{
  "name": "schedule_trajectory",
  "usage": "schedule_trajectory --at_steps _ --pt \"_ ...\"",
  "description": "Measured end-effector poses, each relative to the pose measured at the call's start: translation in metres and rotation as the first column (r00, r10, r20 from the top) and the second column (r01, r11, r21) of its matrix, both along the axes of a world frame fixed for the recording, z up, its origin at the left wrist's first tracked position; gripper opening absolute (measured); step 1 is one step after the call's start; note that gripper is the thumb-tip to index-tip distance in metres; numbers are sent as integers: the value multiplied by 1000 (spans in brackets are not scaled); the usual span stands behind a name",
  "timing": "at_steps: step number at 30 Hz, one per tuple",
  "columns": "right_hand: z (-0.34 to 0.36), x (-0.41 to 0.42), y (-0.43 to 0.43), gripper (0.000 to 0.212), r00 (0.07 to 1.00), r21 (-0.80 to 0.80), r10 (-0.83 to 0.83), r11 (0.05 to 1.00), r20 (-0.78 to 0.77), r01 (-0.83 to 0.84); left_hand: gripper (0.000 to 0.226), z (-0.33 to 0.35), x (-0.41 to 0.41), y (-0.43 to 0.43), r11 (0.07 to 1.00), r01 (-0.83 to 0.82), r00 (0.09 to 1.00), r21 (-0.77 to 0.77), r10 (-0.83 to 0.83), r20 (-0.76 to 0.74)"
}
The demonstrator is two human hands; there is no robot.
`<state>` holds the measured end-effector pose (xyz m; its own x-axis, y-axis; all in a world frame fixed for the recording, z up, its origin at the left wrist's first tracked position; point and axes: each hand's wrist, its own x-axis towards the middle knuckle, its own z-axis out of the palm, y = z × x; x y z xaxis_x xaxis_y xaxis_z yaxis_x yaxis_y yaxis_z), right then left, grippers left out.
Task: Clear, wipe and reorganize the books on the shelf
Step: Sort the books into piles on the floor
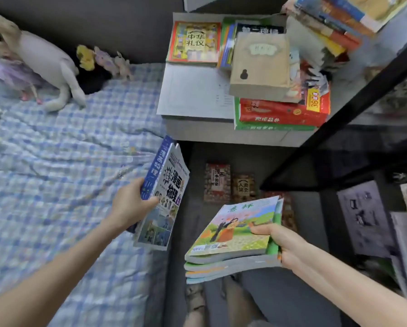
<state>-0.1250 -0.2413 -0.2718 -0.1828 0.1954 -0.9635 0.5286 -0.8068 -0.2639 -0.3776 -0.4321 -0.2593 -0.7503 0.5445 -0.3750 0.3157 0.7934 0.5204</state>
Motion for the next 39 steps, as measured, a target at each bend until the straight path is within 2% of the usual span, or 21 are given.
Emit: schedule_trajectory --at_steps 3,5,8,13,19,21,22,25,26,30,34,36,39 --pt "-50 32 -12 25 995 113 -58 992 78 49 19 -53 27 1 987 144 989 -72 -145 -16" --pt "-85 47 -14 27 989 167 -78 984 123 57 26 -90 46 3 975 197 980 -106 -199 -14" --pt "-146 66 -17 33 980 194 -98 979 175 63 19 -155 74 5 964 231 973 -133 -227 44" --pt "-263 92 -21 49 971 246 -129 966 203 77 22 -280 109 16 974 170 982 -151 -155 110" --pt "-406 100 -26 37 984 330 -64 944 165 6 25 -423 129 29 985 47 998 -168 -39 46" --pt "-457 98 -27 40 988 353 -4 934 156 -52 26 -471 131 30 986 28 999 -164 -22 41" --pt "-479 96 -26 46 985 366 33 926 170 -94 26 -489 130 32 987 23 999 -159 -18 34" --pt "-539 102 -20 83 971 372 132 906 200 -200 26 -537 120 30 992 3 998 -128 5 61" --pt "-558 107 -16 87 971 371 147 905 190 -210 25 -551 116 28 994 -6 995 -107 16 95" --pt "-627 130 10 68 979 344 180 916 100 -203 26 -605 101 24 998 -34 971 -47 44 233" --pt "-687 156 33 40 966 286 238 923 101 -257 25 -640 94 30 1000 1 980 -10 2 201" --pt "-711 164 40 28 952 255 292 917 94 -306 25 -649 90 28 999 -42 979 11 39 202" --pt "-739 169 49 24 903 242 415 870 108 -429 27 -660 86 20 988 -130 954 79 103 283"
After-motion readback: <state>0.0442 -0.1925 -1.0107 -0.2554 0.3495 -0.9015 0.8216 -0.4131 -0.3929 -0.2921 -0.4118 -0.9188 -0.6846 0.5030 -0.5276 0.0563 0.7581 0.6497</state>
